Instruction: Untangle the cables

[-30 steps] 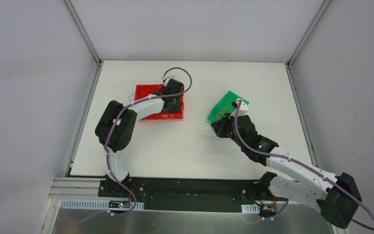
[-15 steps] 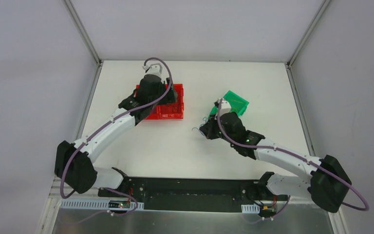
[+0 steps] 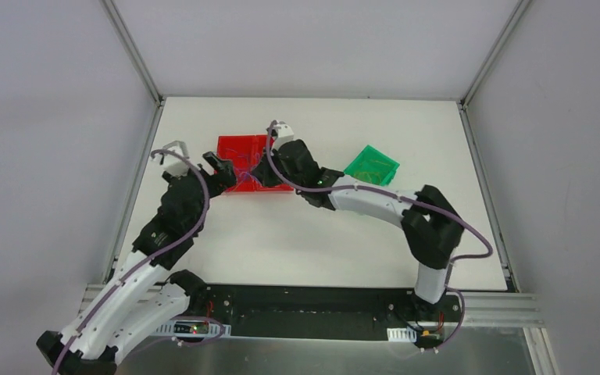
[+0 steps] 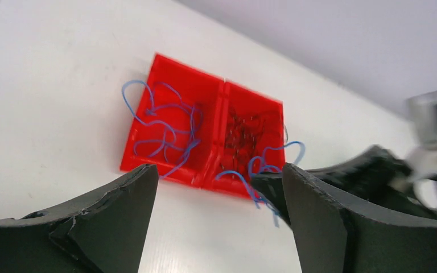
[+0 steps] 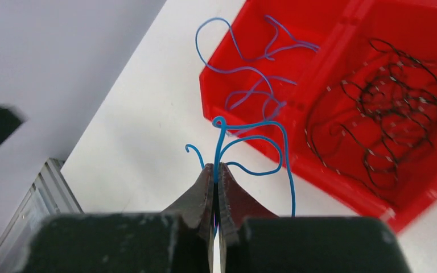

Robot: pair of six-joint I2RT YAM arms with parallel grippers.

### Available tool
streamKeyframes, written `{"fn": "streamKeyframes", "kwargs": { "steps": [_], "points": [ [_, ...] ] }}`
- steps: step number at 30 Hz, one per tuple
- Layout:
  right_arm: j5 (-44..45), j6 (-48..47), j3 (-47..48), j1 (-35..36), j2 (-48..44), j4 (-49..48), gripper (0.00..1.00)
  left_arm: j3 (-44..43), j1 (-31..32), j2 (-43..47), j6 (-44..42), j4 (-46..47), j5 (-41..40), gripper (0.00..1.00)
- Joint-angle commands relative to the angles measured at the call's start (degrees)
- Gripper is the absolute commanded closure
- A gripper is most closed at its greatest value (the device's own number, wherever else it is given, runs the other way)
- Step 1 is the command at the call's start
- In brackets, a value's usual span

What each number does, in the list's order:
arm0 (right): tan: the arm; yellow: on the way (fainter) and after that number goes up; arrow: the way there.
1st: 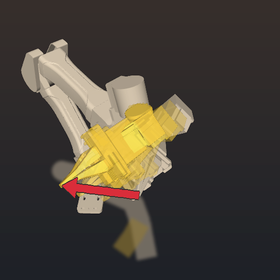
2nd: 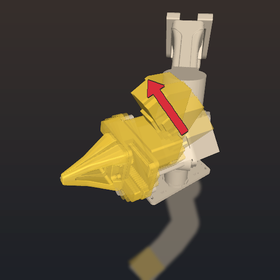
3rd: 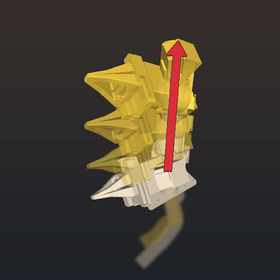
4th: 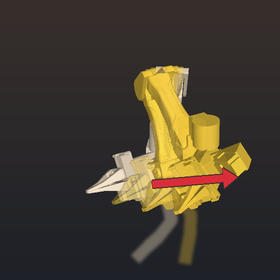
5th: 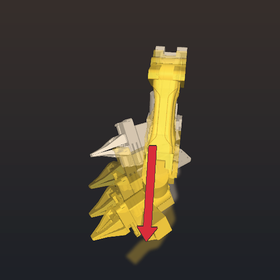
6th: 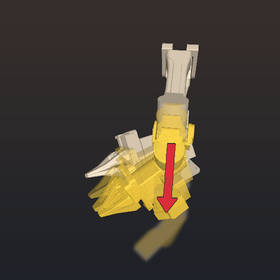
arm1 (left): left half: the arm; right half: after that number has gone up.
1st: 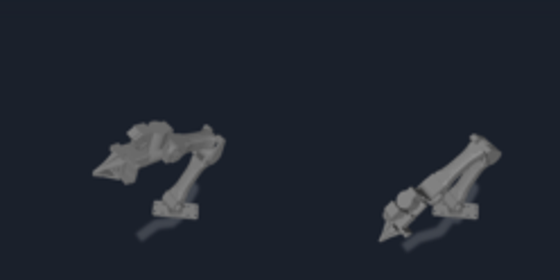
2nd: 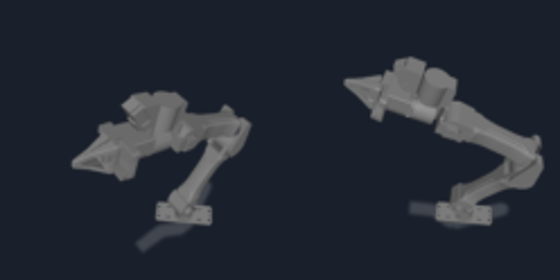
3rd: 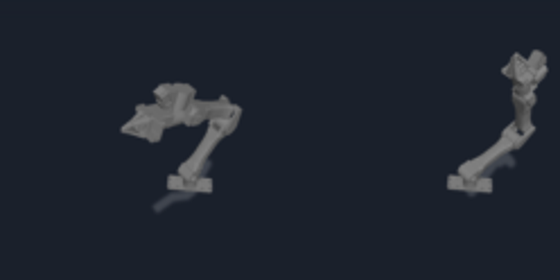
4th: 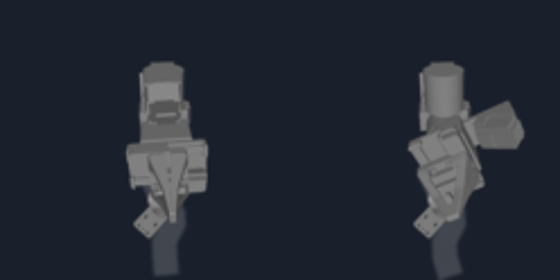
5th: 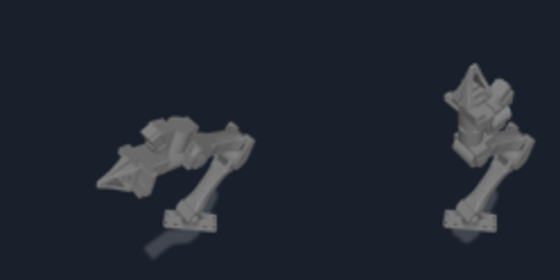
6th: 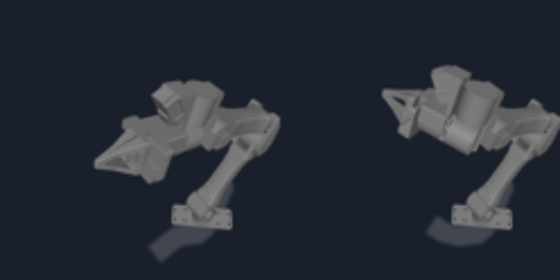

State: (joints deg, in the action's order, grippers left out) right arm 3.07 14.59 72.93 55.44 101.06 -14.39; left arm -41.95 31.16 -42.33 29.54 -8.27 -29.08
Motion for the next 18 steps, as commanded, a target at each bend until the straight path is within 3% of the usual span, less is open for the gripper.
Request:
{"fn": "streamKeyframes", "kwargs": {
  "steps": [1, 5, 9, 15, 17, 18],
  "points": [
    [-2.5, 0.4, 12.5, 0.1, 10.2, -2.8, 1.0, 3.8, 1.6, 12.2, 2.7, 1.8, -12.2, 0.18],
    [-4.4, 0.4, 24.3, 0.0, 19.3, -1.7, 1.0, 6.4, 6.6, 20.2, 1.7, 2.6, -17.9, 0.18],
    [-0.9, 2.3, 35.0, -0.9, 27.5, -0.6, 1.0, 7.2, 12.1, 21.5, -2.5, 5.1, -24.5, 0.18],
    [2.5, 7.1, 40.4, -2.9, 34.5, -0.5, 1.0, 6.8, 12.5, 20.6, -2.9, 5.2, -24.2, 0.18],
    [3.7, 6.9, 42.0, -2.9, 35.8, 1.0, 0.9, 6.9, 12.5, 21.0, -2.8, 5.2, -23.7, 0.18],
    [3.7, 6.7, 42.6, -2.9, 36.5, 1.7, 0.8, 7.0, 12.5, 21.3, -2.9, 5.2, -23.7, 0.18]
  ]
}}
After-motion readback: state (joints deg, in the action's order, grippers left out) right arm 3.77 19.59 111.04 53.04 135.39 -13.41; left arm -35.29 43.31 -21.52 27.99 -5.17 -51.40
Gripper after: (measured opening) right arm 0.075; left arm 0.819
